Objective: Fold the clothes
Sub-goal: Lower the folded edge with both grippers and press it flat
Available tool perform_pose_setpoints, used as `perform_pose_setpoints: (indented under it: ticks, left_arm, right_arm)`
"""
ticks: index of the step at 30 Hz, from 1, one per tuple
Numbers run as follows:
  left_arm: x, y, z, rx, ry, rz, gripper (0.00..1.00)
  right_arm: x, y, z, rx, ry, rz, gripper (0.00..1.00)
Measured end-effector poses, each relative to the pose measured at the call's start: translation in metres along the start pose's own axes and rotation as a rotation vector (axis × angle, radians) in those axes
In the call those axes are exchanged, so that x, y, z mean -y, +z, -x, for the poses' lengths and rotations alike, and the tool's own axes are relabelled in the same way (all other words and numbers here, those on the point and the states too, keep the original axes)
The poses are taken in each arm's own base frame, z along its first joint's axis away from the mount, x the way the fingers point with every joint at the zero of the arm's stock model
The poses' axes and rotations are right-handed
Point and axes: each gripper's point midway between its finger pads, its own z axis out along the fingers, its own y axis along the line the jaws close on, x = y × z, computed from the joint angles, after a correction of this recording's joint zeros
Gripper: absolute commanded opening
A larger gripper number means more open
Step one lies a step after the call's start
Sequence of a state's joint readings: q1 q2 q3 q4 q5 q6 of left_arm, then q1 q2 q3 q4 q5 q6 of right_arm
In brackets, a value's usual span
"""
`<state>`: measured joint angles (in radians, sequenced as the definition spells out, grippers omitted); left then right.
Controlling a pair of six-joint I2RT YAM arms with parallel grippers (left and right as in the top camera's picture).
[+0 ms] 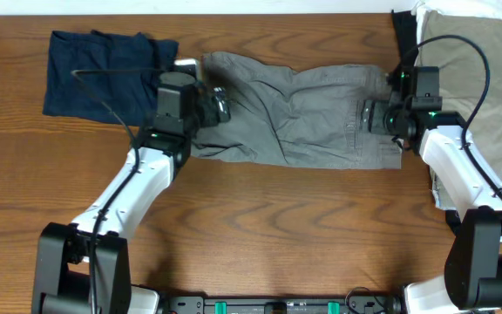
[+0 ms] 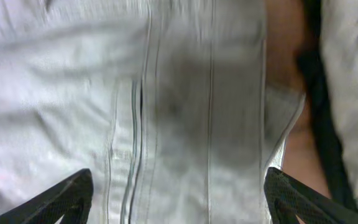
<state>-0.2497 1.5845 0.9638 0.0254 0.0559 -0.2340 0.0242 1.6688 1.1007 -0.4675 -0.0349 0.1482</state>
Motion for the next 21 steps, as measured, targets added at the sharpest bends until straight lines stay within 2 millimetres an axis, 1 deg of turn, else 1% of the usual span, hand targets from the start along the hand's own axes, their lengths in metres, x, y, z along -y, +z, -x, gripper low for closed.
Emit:
perform_pose_setpoints:
  ticks: [2, 5, 7, 11, 15, 17, 18, 19, 20, 21]
  left_arm:
    - [0.004, 0.000, -0.006, -0.023, 0.031, -0.009, 0.98]
    - [0.002, 0.004, -0.018, -0.064, 0.051, -0.003, 0.98]
    - [-0.002, 0.011, -0.025, -0.087, 0.056, 0.006, 0.98]
    - [-0.017, 0.028, -0.039, -0.126, 0.048, 0.028, 1.00]
    - [-0.025, 0.044, -0.050, -0.157, 0.066, -0.007, 0.97]
    - [-0.027, 0.051, -0.052, -0.159, 0.076, -0.026, 0.93]
    - [-0.028, 0.054, -0.053, -0.159, 0.078, -0.034, 0.89]
    - [-0.029, 0.056, -0.053, -0.156, 0.078, -0.039, 0.81]
    - [-0.029, 0.057, -0.053, -0.154, 0.074, -0.042, 0.68]
    - [-0.030, 0.058, -0.053, -0.153, 0.079, -0.046, 0.58]
  right_arm:
    - [-0.001, 0.000, -0.005, -0.021, 0.001, 0.010, 0.86]
    - [-0.003, 0.000, -0.009, -0.037, 0.001, 0.020, 0.86]
    - [-0.004, 0.000, -0.009, -0.038, 0.000, 0.025, 0.86]
    - [-0.006, 0.000, -0.010, -0.041, -0.003, 0.033, 0.86]
    - [-0.006, 0.000, -0.011, -0.046, -0.012, 0.035, 0.86]
    - [-0.006, 0.000, -0.011, -0.046, -0.015, 0.035, 0.86]
    - [-0.006, 0.000, -0.011, -0.046, -0.017, 0.035, 0.86]
    - [-0.006, 0.000, -0.011, -0.047, -0.018, 0.035, 0.86]
    - [-0.006, 0.000, -0.011, -0.047, -0.020, 0.035, 0.86]
    - [-0.006, 0.000, -0.011, -0.046, -0.020, 0.036, 0.85]
